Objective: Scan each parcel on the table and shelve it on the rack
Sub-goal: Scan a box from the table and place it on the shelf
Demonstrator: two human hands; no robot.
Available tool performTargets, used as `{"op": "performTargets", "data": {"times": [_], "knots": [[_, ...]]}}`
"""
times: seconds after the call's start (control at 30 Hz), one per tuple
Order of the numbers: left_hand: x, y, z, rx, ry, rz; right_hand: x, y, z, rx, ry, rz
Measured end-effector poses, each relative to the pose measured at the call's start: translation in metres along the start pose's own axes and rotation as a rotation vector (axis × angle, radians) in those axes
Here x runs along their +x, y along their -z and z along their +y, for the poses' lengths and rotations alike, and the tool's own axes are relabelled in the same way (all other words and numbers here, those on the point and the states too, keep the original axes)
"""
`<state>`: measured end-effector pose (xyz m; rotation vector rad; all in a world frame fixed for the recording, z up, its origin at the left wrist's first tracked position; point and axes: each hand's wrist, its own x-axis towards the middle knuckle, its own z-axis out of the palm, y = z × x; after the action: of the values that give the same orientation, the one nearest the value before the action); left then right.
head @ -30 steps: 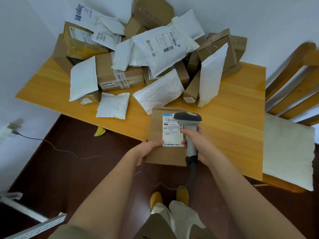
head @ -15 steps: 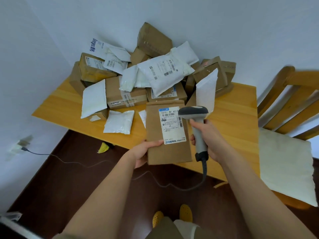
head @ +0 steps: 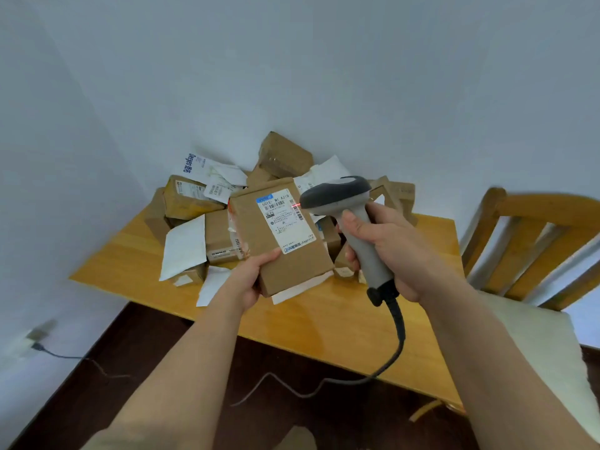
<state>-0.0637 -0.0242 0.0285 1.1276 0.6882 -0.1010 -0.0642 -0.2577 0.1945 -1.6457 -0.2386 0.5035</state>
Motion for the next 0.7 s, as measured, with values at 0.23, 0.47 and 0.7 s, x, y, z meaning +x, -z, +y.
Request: {"op": "performTargets", "data": {"times": [0.23,0.47,0.7], "knots": [[0.001,-0.002,0.010,-0.021,-0.027,0.001,-0.016,0.002,-0.021,0.008,0.028,0.016],[-0.003,-0.002,0.011,-0.040,-0.035,-0.003,-0.031,0.005,-0.032,0.034,0.048,0.043],[-0.007,0.001,0.007,-0.036,-0.032,0.008,-0.043,0.005,-0.035,0.094,0.043,0.016]]}}
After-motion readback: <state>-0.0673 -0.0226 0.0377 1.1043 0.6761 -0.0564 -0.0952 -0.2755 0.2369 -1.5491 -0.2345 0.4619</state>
